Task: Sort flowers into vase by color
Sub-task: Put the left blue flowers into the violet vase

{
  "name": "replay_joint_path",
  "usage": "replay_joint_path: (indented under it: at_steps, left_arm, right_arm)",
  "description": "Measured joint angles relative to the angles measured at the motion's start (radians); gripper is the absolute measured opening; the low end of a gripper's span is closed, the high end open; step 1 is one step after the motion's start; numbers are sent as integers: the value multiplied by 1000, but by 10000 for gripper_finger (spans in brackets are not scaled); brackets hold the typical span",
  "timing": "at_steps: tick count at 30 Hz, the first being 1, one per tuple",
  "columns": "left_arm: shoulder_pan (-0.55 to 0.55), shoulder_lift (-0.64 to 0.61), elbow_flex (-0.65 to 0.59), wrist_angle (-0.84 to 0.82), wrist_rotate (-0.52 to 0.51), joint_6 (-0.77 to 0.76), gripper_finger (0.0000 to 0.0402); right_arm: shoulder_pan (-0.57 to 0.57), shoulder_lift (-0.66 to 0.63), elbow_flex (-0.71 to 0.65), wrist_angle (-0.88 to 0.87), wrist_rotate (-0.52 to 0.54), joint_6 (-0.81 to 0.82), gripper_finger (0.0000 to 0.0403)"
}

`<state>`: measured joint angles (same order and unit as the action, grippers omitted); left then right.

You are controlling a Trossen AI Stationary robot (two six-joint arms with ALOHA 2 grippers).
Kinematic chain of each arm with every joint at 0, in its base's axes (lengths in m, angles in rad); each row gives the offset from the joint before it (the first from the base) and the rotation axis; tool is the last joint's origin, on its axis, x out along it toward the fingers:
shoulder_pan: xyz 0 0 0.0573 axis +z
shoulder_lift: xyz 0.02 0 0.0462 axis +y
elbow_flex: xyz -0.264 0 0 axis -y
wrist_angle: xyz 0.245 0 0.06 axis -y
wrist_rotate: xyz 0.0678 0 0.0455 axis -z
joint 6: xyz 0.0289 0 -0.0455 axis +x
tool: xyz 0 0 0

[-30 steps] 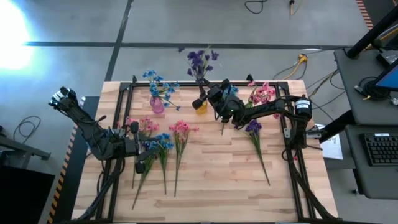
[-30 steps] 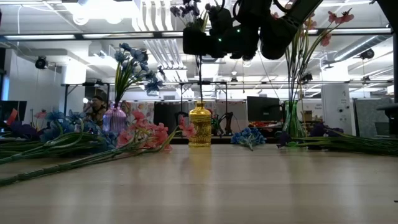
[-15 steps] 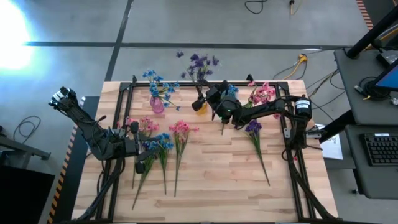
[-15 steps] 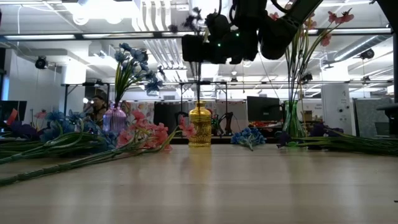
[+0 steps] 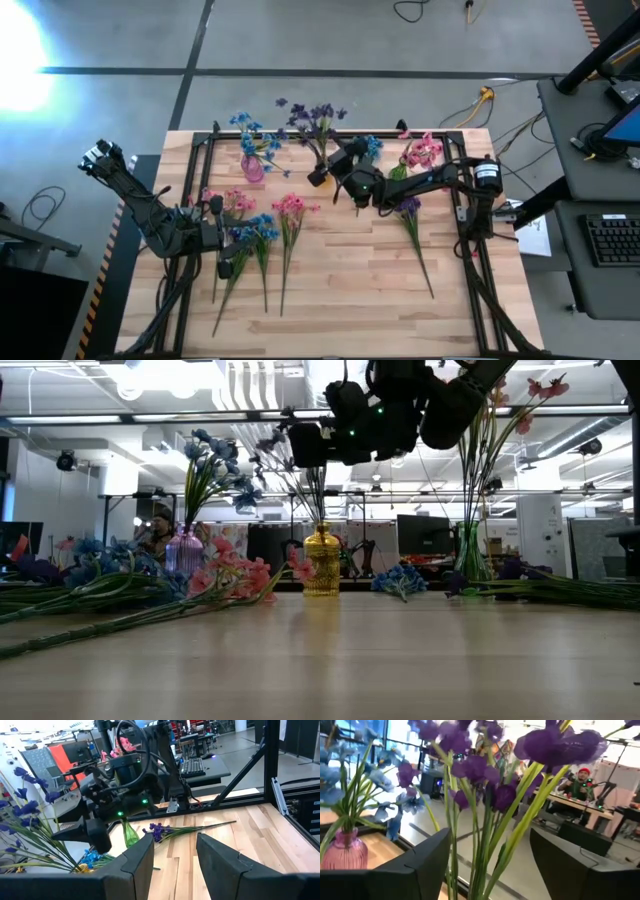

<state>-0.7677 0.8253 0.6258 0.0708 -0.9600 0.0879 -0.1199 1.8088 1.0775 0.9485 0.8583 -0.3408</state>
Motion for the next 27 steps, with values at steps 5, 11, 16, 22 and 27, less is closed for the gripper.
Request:
replay_joint_path:
  at_steps: [5, 11, 16, 22, 27]
  left_arm:
    - [0, 0, 0, 0, 0, 0, 135]
    - [0, 0, 0, 0, -1, -27, 135]
    - [1, 0, 0, -10, -2, -88, 135]
    - [7, 10, 0, -47, -67, -250, 135]
    - [7, 49, 0, -81, -97, -412, 135]
  right_arm:
    - [31, 0, 0, -8, 36, -18, 275]
    - [74, -2, 0, -13, 84, -18, 275]
    - [128, -2, 0, -56, 85, -18, 276]
    - [212, -4, 0, -145, 83, 13, 270]
    - [283, -15, 8, -275, 84, 77, 261]
